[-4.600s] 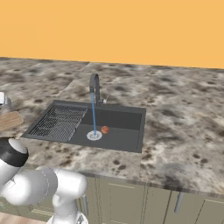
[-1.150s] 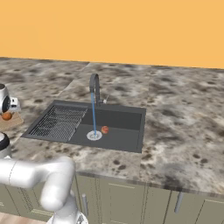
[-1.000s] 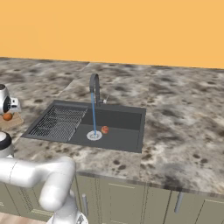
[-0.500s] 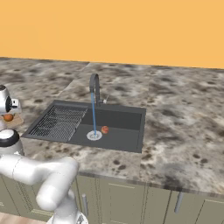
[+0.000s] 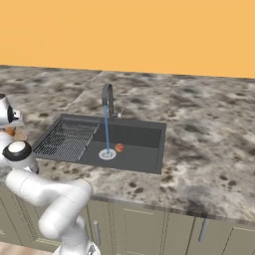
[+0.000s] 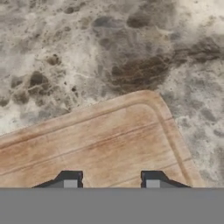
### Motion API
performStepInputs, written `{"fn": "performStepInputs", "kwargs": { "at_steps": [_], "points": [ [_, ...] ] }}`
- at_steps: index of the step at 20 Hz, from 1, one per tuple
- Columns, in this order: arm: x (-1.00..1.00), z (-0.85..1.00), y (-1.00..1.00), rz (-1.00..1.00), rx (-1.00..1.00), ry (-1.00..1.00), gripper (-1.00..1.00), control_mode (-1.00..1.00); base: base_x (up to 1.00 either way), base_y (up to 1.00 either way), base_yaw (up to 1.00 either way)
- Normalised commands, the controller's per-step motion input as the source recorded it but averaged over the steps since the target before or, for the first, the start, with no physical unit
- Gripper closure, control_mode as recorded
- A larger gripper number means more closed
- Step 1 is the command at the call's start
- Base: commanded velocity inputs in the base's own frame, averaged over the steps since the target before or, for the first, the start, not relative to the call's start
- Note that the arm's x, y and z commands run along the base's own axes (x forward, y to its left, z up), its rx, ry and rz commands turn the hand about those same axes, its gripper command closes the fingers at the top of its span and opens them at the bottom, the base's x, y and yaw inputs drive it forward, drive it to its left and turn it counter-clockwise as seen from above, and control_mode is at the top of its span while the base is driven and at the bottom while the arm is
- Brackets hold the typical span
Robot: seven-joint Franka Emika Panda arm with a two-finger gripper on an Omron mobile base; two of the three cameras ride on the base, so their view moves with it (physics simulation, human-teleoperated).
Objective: Pick the tangerine, peach from the sink and place them on the cutting board to airdry. Then turn off the sink faucet.
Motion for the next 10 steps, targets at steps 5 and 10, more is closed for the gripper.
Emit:
{"fn": "performStepInputs", "kwargs": {
  "at_steps": [5, 10],
  "points": [
    [-0.10, 0.39, 0.00, 0.00, 0.00, 0.00, -1.00, -1.00, 0.00, 0.00, 0.00],
    [-0.31, 0.58, -0.18, 0.01, 0.00, -0.02, -1.00, -1.00, 0.00, 0.00, 0.00]
  ]
}}
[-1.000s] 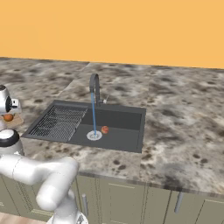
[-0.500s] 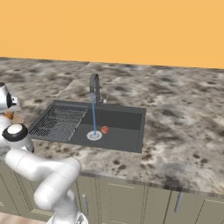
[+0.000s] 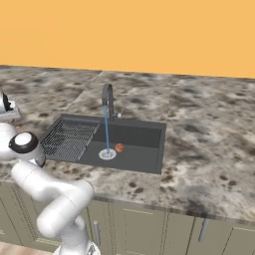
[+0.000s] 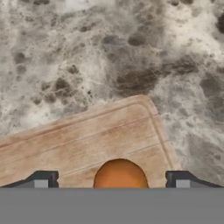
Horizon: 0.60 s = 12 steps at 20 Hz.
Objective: Pick the tangerine, peach from the sink and place them on the cutting board to airdry. Then turn off the sink faucet.
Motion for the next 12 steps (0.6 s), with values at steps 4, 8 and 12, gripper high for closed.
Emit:
{"fn": "performStepInputs", "kwargs": {
  "at_steps": [4, 8, 12],
  "points": [
    [-0.55, 0.71, -0.39, 0.05, 0.03, -0.15, -1.00, -1.00, 0.00, 0.00, 0.00],
    [0.26, 0.43, -0.44, 0.04, 0.02, -0.29, -1.00, -1.00, 0.00, 0.00, 0.00],
    [0.08, 0.49, -0.91, 0.06, 0.05, -0.36, -1.00, -1.00, 0.00, 0.00, 0.00]
  ]
}}
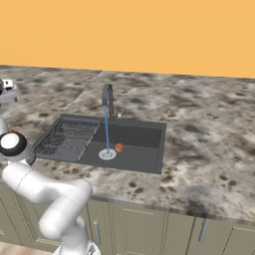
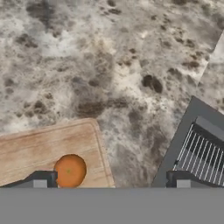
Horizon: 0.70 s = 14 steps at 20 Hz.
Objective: Pick the tangerine, peach from the sink and place them on the cutting board to airdry. Then turn off the sink faucet.
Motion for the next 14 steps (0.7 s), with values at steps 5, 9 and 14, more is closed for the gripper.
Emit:
{"fn": "performStepInputs", "kwargs": {
  "at_steps": [5, 9, 14],
  "points": [
    [-0.38, 0.65, -0.90, 0.14, 0.05, -0.38, -1.00, -1.00, 0.00, 0.00, 0.00],
    [-0.73, 0.04, -1.00, 0.11, 0.11, -0.36, -1.00, -1.00, 0.00, 0.00, 0.00],
    [-0.92, 0.02, -1.00, 0.12, 0.09, -0.38, -1.00, -1.00, 0.00, 0.00, 0.00]
  ]
}}
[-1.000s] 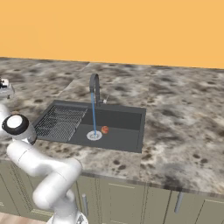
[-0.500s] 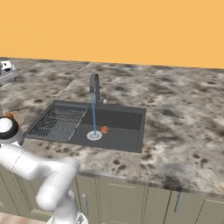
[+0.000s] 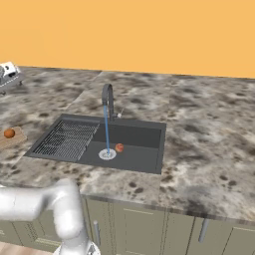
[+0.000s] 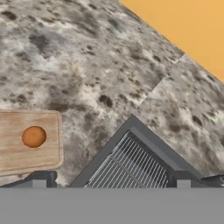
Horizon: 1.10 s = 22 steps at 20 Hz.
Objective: Pick the tangerine, peach from the sink and place them on the cutting board to airdry. Then turn off the sink faucet.
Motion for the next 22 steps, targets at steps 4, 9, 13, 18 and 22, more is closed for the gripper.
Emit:
{"fn": "performStepInputs", "kwargs": {
  "at_steps": [4, 9, 13, 18, 22],
  "points": [
    [-0.95, 0.63, -0.82, 0.10, 0.21, -0.17, -1.00, -1.00, 0.00, 0.00, 0.00],
    [-0.74, 0.99, -0.39, -0.03, 0.37, 0.11, -1.00, -1.00, 0.00, 0.00, 0.00],
    [-0.73, 0.98, -0.26, -0.15, 0.26, 0.25, -1.00, -1.00, 0.00, 0.00, 0.00],
    [-0.98, 0.17, -0.54, -0.18, 0.00, -0.08, -1.00, -1.00, 0.00, 0.00, 0.00],
    [-0.99, 0.01, -0.69, -0.21, 0.02, -0.01, -1.00, -1.00, 0.00, 0.00, 0.00]
  ]
}}
